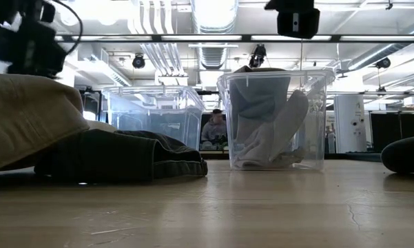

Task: Pick & Place hat
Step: Move the brown cap to the center of the table

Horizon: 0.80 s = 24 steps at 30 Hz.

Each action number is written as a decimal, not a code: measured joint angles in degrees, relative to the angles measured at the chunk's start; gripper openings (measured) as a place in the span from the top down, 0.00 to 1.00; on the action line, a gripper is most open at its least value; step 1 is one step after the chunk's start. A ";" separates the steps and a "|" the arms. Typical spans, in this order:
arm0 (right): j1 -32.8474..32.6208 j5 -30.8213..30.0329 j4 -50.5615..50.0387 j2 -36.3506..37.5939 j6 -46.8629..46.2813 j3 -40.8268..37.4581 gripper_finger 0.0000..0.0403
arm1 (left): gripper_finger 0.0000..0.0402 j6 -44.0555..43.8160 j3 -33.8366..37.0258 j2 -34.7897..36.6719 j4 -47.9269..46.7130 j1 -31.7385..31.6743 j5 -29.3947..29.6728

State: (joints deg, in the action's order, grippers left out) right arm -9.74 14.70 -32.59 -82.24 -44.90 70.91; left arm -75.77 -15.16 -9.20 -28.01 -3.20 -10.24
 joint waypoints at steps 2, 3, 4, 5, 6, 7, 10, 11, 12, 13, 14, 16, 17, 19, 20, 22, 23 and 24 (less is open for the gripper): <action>0.04 0.00 -1.46 0.00 0.15 0.00 0.67 | 0.56 3.10 -3.11 -3.16 -8.07 0.40 -1.12; 0.04 0.00 -1.82 0.00 0.32 0.00 0.67 | 0.56 4.89 -4.09 -4.72 -9.76 0.58 -1.46; 0.02 0.00 -1.99 0.00 0.57 0.00 0.67 | 0.57 6.76 -4.79 -6.32 -10.51 0.71 -1.72; 0.01 0.00 -1.98 0.00 0.93 0.00 0.67 | 0.57 8.50 -5.15 -7.96 -10.61 0.92 -1.91; 0.00 0.02 -1.98 0.00 1.30 0.00 0.67 | 0.57 10.04 -5.28 -9.72 -10.56 1.10 -2.19; 0.00 0.00 -1.98 0.00 1.56 0.00 0.67 | 0.57 11.25 -5.25 -11.56 -10.54 1.34 -2.50; 0.00 -0.40 -1.98 0.00 1.83 0.00 0.68 | 0.57 14.17 -4.35 -17.73 -10.67 2.47 -4.72; 0.00 -0.80 -1.98 0.00 1.94 0.00 0.68 | 0.57 15.00 -3.86 -20.16 -10.90 3.05 -5.81; 0.00 -0.99 -1.98 0.00 2.04 0.00 0.68 | 0.57 15.95 -3.36 -22.44 -10.89 3.70 -6.49; 0.00 -1.09 -2.00 0.00 2.08 0.00 0.68 | 0.57 16.83 -2.98 -24.64 -10.71 4.41 -6.83; 0.00 -1.15 -2.00 0.00 2.15 0.00 0.68 | 0.57 17.75 -2.48 -26.83 -9.89 5.03 -6.83; 0.00 -1.16 -1.98 0.00 2.16 0.00 0.68 | 0.57 18.70 -1.42 -30.95 -6.36 5.86 -6.79; 0.00 -1.17 -1.98 0.00 2.17 0.00 0.68 | 0.57 18.66 -0.80 -32.92 -3.24 6.15 -6.80; 0.00 -1.21 -1.98 0.00 2.25 0.00 0.68 | 0.57 17.90 0.30 -36.65 5.10 6.67 -6.71; 0.00 -1.23 -1.98 0.00 2.32 0.00 0.68 | 0.57 17.58 0.55 -38.41 9.42 6.89 -6.60; 0.04 -1.43 -1.96 0.00 2.46 0.00 0.68 | 0.57 17.50 0.53 -42.13 17.77 7.31 -5.98; 0.04 -1.75 -1.98 0.00 2.54 0.00 0.68 | 0.57 17.55 0.51 -43.88 21.66 7.59 -5.38; 0.04 -2.30 -1.97 0.00 2.66 -0.01 0.68 | 0.57 17.55 0.36 -45.59 24.92 7.91 -4.57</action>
State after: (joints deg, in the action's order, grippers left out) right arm -9.69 12.40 -34.55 -82.24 -42.24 70.90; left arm -58.23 -14.80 -54.79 -3.08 4.71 -14.81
